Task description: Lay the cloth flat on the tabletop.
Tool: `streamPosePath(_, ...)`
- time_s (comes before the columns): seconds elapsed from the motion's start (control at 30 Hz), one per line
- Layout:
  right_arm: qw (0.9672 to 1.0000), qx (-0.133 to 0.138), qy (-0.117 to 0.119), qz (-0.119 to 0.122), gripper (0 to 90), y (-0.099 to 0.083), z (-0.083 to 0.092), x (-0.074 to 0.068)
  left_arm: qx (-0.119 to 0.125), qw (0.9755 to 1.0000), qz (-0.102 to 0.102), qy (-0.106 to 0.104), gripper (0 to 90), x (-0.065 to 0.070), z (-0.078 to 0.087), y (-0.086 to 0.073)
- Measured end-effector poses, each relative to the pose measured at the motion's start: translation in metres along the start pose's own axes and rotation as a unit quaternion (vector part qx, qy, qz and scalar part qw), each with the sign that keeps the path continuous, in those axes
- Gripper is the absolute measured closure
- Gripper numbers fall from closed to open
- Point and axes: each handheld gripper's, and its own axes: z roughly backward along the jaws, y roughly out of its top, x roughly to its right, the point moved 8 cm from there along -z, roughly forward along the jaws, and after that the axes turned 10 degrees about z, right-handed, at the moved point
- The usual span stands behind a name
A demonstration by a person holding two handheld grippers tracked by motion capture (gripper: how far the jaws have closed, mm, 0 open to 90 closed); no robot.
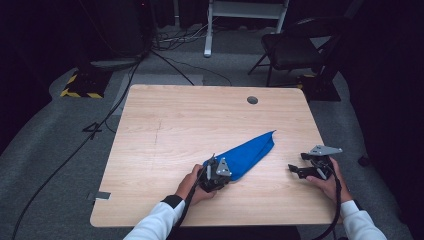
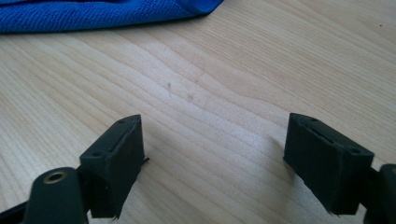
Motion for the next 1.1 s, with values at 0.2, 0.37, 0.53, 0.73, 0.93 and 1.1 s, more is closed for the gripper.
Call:
streamPosePath(0.2, 0.9997, 0.023, -0.013, -0.001, 31.2, 0.014, 0.002, 0.008, 0.007, 0.9999, 0.007, -0.004, 86.4, -0.007, 0.014, -0.008)
streamPosePath(0.37, 0.9991, 0.030, -0.026, 0.015, 31.0, 0.029, 0.000, 0.010, 0.014, 0.9995, 0.028, 0.002, 86.4, -0.018, 0.029, -0.017)
streamPosePath(0.53, 0.9976, 0.032, -0.018, 0.058, 31.6, 0.048, -0.012, -0.001, 0.019, 0.9989, 0.040, 0.013, 86.2, -0.027, 0.036, -0.022)
streamPosePath(0.73, 0.9937, 0.020, 0.007, 0.110, 43.6, 0.059, -0.022, -0.017, 0.017, 0.9986, 0.042, 0.026, 86.0, -0.034, 0.036, -0.023)
streamPosePath(0.93, 0.9902, 0.008, 0.011, 0.139, 38.6, 0.063, -0.029, -0.027, 0.015, 0.9978, 0.050, 0.041, 86.1, -0.049, 0.038, -0.026)
streamPosePath(1.1, 0.9885, 0.007, 0.026, 0.149, 34.4, 0.061, -0.029, -0.033, 0.030, 0.9961, 0.065, 0.051, 86.1, -0.064, 0.047, -0.026)
